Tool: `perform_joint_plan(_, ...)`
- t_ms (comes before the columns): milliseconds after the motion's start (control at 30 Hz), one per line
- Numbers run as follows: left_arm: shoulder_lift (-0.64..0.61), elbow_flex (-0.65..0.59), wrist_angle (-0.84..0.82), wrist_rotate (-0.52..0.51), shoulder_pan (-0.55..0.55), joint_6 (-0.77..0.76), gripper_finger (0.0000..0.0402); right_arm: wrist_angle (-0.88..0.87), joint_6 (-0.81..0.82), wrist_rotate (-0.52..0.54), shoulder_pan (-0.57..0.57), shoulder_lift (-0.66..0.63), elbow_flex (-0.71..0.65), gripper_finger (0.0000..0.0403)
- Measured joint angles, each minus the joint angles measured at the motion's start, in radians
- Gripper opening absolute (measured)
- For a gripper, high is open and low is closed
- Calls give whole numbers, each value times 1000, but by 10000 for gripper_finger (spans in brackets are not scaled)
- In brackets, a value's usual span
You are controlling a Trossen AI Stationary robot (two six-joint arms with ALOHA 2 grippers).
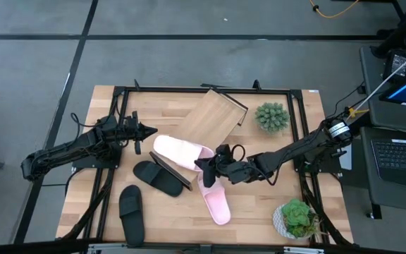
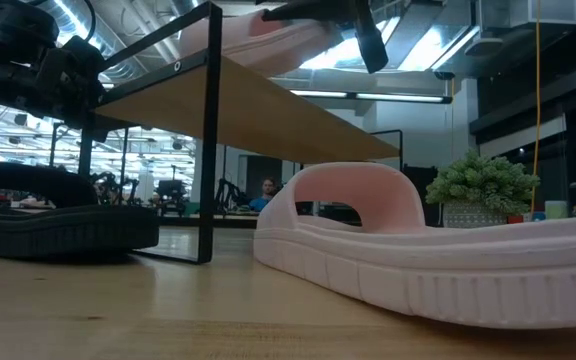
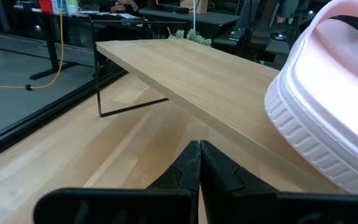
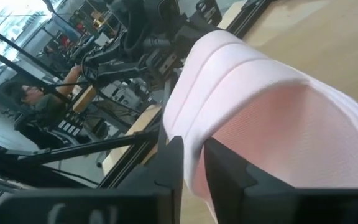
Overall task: Pick and place slides into the shelf
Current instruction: Put the right pink slides on the shelf
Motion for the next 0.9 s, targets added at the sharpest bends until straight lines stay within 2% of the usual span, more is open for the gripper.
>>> perform_joint_plan(233, 0, 0, 0, 0, 0, 0, 0, 5, 51, -5, 0, 0, 0, 104)
perform_joint_plan(400, 0, 0, 0, 0, 0, 0, 0, 39, 77, -50, 0, 0, 0, 124)
perform_joint_plan(900, 0, 0, 0, 3, -18, 0, 0, 110, 81, -157, -1, 0, 0, 127)
